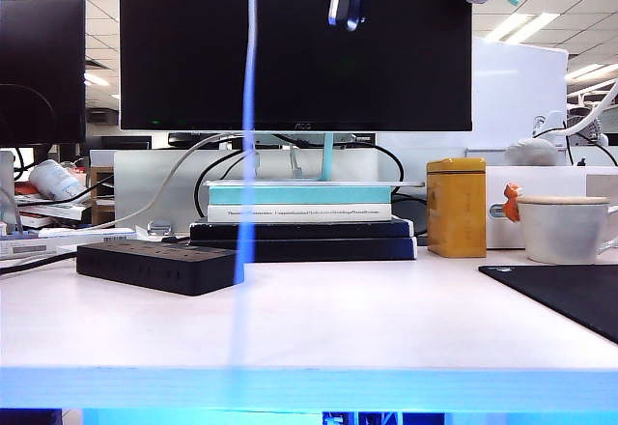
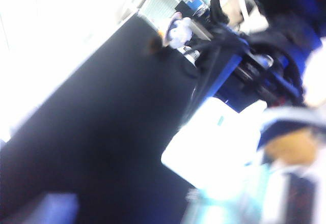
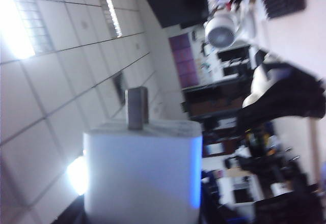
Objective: Plug the white charger into the left socket.
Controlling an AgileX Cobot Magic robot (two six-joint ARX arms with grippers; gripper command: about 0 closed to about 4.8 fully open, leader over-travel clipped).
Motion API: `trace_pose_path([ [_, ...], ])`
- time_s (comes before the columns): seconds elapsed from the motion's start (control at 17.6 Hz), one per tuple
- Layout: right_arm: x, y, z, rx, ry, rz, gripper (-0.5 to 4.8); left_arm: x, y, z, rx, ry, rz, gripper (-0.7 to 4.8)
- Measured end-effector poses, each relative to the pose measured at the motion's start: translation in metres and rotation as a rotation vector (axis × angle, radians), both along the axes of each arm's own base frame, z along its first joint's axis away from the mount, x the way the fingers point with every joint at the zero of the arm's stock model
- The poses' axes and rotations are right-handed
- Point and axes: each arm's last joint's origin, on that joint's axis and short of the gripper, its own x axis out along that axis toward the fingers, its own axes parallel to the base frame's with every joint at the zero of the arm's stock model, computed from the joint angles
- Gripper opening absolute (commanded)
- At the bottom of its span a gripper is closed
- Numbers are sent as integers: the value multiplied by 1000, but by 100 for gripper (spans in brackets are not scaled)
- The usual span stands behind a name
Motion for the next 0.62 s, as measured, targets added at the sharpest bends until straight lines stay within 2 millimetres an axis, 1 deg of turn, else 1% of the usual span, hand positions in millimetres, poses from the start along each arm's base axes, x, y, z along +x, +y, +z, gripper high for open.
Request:
trace_pose_path([
  [0.11, -4, 4, 4, 29, 12, 23, 206, 2, -1, -2, 120, -136, 4, 479],
  [0.23, -10, 14, 5, 35, 0, 51, 207, 2, -6, -4, 190, -215, -40, 479],
  [0.4, -17, 25, 5, 36, -1, 85, 206, 2, -6, -4, 200, -229, -48, 479],
  [0.45, -23, 35, 5, 36, -4, 119, 207, 2, -6, -4, 200, -230, -56, 479],
  [0.57, -31, 44, 7, 43, -28, 163, 206, 1, -6, -4, 200, -233, -69, 479],
  [0.62, -31, 44, 7, 43, -31, 167, 206, 1, -6, -4, 200, -233, -70, 479],
])
